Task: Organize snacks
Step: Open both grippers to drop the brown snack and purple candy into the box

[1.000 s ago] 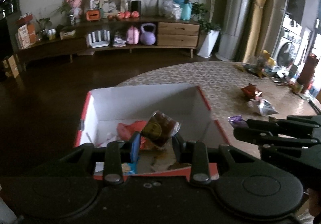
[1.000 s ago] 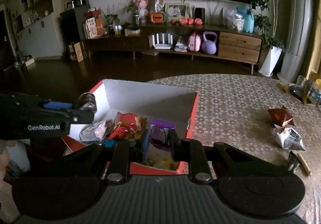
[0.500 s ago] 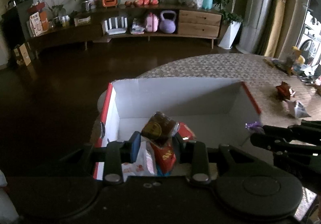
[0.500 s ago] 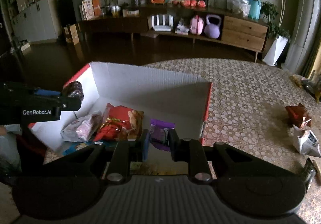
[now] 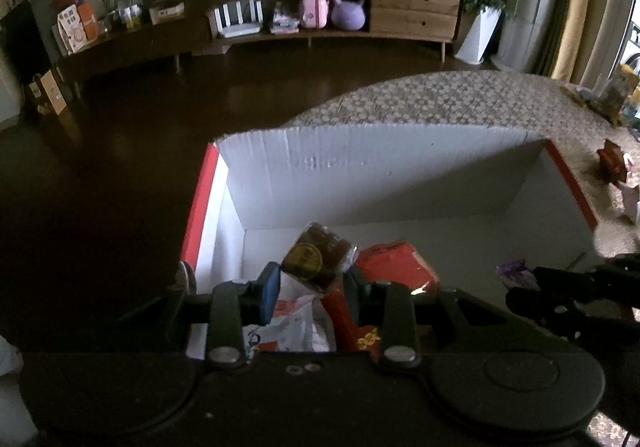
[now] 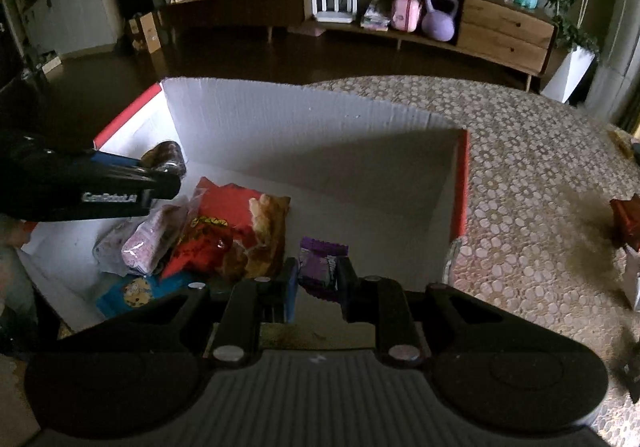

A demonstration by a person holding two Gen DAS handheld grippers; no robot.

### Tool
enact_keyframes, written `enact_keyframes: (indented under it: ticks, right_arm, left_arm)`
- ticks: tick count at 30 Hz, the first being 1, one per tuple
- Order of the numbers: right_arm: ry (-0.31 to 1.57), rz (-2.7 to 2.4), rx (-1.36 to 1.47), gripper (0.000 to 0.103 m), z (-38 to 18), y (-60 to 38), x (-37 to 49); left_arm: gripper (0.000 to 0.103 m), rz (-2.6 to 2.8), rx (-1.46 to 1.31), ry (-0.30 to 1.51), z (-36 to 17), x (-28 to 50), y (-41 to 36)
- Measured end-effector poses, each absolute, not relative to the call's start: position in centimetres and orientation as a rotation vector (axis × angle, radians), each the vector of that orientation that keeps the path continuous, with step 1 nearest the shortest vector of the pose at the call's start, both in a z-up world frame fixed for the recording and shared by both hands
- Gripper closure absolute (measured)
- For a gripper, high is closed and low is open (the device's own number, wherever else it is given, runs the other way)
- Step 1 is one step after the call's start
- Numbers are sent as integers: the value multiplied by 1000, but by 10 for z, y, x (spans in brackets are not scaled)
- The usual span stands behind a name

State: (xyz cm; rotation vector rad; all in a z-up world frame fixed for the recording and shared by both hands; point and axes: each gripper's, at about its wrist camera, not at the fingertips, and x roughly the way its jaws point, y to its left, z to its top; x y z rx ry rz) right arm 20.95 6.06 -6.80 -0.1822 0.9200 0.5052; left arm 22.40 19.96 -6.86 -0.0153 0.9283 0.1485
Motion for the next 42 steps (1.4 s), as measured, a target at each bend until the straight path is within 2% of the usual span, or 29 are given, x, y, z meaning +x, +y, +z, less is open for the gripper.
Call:
enact_keyframes:
  ticks: [18,21,24,27,28,29,33,35,36,37,39,42]
  right_arm:
    - [968,538,-196,83,-82,71,208]
    - [972,544,-194,82,-82,72,206]
    - [978,540,-191,77,-82,72,203]
    - [977,543,-184,77,-78,72,199]
    - [976,546,-182,77,-77,71,198]
    - [972,549,-181,77,-74,70,196]
    - [954,550,-185,76,-66,69,189]
    - [946,550,-183,73,-61,68,186]
    - [941,547,-184,65,-59,67,184]
    - [932,547,-184,49,-56,66,182]
    - [903,544,-180,36,-49,63,177]
    - [888,546,-164,36,-39,57,172]
  left_arm:
    - [70,162,7,1013,-83,233,202]
    - [65,155,2,1003,-83,230,200]
    - [56,149,3,989,-80,232,197]
    - [42,147,14,971,-77,228,193]
    - [33,152,20,963,-75,226,192]
    - [29,156,24,953,-73,224,191]
    - [28,157,11,936,-66,219,191]
    - [23,161,7,924,-62,215,191]
    - [22,163,8,919,-59,214,192]
    - [20,163,11,913,-57,212,191]
    - [20,159,17,901,-53,207,190]
    - [18,154,15,879,-45,198,187]
